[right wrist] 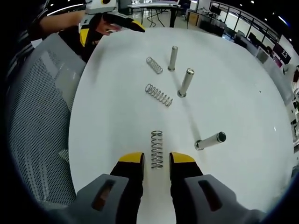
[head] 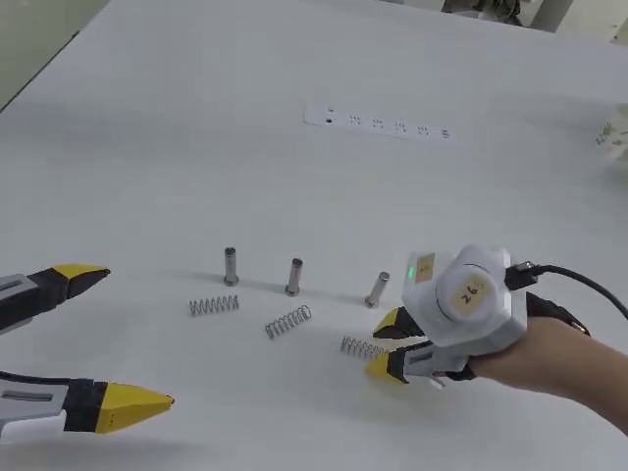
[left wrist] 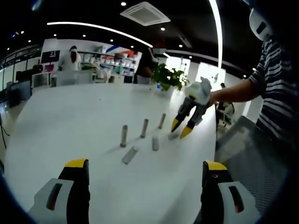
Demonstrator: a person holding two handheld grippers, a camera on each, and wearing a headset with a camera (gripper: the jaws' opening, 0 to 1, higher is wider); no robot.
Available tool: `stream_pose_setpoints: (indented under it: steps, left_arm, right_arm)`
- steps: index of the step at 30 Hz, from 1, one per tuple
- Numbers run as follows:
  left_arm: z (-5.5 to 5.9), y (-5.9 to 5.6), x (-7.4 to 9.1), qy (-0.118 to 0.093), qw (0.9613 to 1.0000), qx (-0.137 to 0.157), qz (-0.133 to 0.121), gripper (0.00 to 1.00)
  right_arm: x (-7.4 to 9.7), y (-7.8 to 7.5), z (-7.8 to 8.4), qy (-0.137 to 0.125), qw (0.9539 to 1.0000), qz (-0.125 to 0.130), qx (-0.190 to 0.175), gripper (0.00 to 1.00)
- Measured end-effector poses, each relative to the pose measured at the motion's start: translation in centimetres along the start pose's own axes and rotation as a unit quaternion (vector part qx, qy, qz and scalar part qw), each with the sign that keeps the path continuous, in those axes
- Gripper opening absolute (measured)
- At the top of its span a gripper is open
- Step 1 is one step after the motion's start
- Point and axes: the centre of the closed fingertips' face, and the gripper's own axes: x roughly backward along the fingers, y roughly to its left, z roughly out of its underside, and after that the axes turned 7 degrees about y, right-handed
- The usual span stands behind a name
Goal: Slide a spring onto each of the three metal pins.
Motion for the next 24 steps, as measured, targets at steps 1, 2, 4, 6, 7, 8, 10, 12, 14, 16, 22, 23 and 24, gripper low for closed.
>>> stream_pose_setpoints:
  steps: [1, 2, 4, 6, 7, 8, 10, 12, 14, 16, 22, 23, 24]
  left_arm:
    - [0.0, 0.0, 0.0, 0.000, 1.0000, 0.000, 0.000, 0.98]
    - [0.0, 0.0, 0.0, 0.000, 1.0000, 0.000, 0.000, 0.98]
    - [0.0, -0.1, 0.0, 0.001, 1.0000, -0.001, 0.001, 0.98]
    - [0.0, -0.1, 0.0, 0.002, 1.0000, -0.001, 0.001, 0.98]
    - [0.0, -0.1, 0.0, 0.002, 1.0000, -0.001, 0.001, 0.98]
    - [0.0, -0.1, 0.0, 0.002, 1.0000, -0.002, 0.002, 0.98]
    - [-0.1, -0.1, 0.0, 0.003, 1.0000, -0.003, 0.002, 0.98]
    - [-0.2, -0.1, 0.0, 0.003, 1.0000, -0.003, 0.003, 0.98]
    - [-0.3, -0.2, -0.1, 0.004, 1.0000, -0.005, 0.005, 0.98]
    - [-0.5, -0.3, -0.2, 0.004, 0.9999, -0.007, 0.007, 0.97]
    - [-0.3, -1.5, -0.5, 0.012, 0.9996, -0.010, 0.024, 0.96]
    - [-0.2, -1.8, -0.6, 0.014, 0.9994, -0.011, 0.028, 0.96]
    - [-0.2, -2.0, -0.7, 0.015, 0.9993, -0.012, 0.031, 0.95]
  right_arm:
    - [-0.1, 0.0, 0.0, -0.001, 1.0000, -0.001, -0.002, 0.19]
    - [-0.1, 0.0, 0.0, -0.001, 1.0000, -0.001, -0.002, 0.19]
    - [-0.2, 0.1, 0.1, 0.004, 1.0000, -0.003, 0.000, 0.17]
    - [-0.3, 0.0, 0.3, 0.008, 1.0000, -0.002, 0.005, 0.16]
    - [-0.4, 0.0, 0.3, 0.009, 0.9999, -0.001, 0.007, 0.16]
    - [-0.4, 0.0, 0.4, 0.011, 0.9999, 0.000, 0.008, 0.15]
    - [-0.4, -0.1, 0.4, 0.008, 1.0000, -0.001, 0.004, 0.12]
    - [-0.4, -0.2, 0.4, 0.007, 0.9999, 0.000, 0.008, 0.08]
    - [-0.4, -0.3, 0.4, 0.006, 0.9999, 0.004, 0.012, 0.08]
    - [-0.2, -0.2, 0.4, 0.006, 0.9999, 0.004, 0.015, 0.08]
    - [0.8, -0.2, 0.0, -0.007, 0.9999, 0.003, 0.008, 0.08]
    - [1.0, -0.1, 0.0, -0.008, 0.9999, 0.004, 0.010, 0.08]
    - [1.2, 0.0, 0.0, -0.008, 0.9999, 0.005, 0.011, 0.08]
